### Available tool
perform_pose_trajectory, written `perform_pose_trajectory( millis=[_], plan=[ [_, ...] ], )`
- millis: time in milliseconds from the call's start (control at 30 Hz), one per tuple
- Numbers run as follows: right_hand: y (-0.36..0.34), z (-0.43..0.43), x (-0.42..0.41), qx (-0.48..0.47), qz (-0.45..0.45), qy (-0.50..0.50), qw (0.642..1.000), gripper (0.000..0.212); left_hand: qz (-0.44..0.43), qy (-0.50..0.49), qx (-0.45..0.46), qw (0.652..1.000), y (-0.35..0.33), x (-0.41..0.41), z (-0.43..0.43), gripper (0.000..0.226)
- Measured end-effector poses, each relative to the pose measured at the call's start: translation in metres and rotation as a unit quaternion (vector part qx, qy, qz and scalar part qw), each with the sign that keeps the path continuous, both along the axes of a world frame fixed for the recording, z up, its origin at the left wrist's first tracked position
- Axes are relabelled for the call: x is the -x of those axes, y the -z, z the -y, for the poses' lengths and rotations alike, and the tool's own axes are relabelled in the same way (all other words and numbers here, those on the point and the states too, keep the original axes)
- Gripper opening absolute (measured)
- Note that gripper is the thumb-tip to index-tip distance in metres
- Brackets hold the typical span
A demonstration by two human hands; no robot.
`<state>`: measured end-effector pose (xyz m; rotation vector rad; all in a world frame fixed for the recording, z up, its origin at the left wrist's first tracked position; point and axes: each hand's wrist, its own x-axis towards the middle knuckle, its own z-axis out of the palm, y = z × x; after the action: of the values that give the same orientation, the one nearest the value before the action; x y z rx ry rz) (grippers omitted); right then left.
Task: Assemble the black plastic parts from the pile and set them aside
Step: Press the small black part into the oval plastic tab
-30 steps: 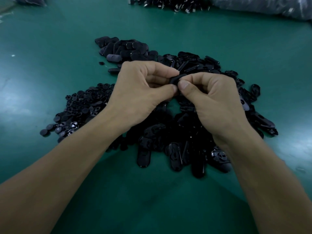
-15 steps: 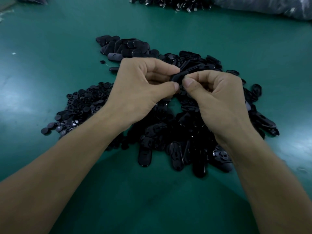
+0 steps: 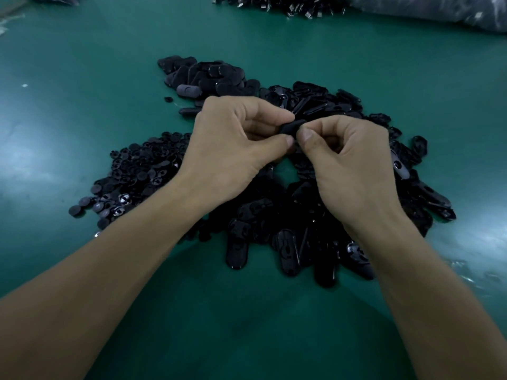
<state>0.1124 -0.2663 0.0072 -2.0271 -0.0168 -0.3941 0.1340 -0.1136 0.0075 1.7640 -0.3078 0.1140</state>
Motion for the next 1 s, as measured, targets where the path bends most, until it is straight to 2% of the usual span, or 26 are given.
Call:
perform_pose_trajectory(
  millis=[200, 433, 633, 1000],
  plan=[
    [-0.0032, -0.0003, 0.0034, 0.058, -0.002, -0.004, 0.998, 0.024, 0.012, -0.005, -0.017, 1.000, 0.0022, 0.0005, 0.0002, 0.023],
    [-0.0050, 0.0019, 0.0034, 0.056, -0.016, -0.012, 0.998, 0.022, 0.027, 0.004, -0.016, 0.999, 0.0018, 0.0009, 0.0000, 0.025],
    [-0.0013, 0.0049, 0.0015, 0.004, -0.063, -0.020, 0.998, 0.015, 0.023, 0.018, -0.039, 0.999, 0.0044, -0.0011, -0.0016, 0.022],
    [-0.0056, -0.0012, 0.0088, 0.049, 0.089, 0.000, 0.995, 0.016, -0.004, 0.028, 0.031, 0.999, 0.0040, -0.0021, -0.0026, 0.019]
  ],
)
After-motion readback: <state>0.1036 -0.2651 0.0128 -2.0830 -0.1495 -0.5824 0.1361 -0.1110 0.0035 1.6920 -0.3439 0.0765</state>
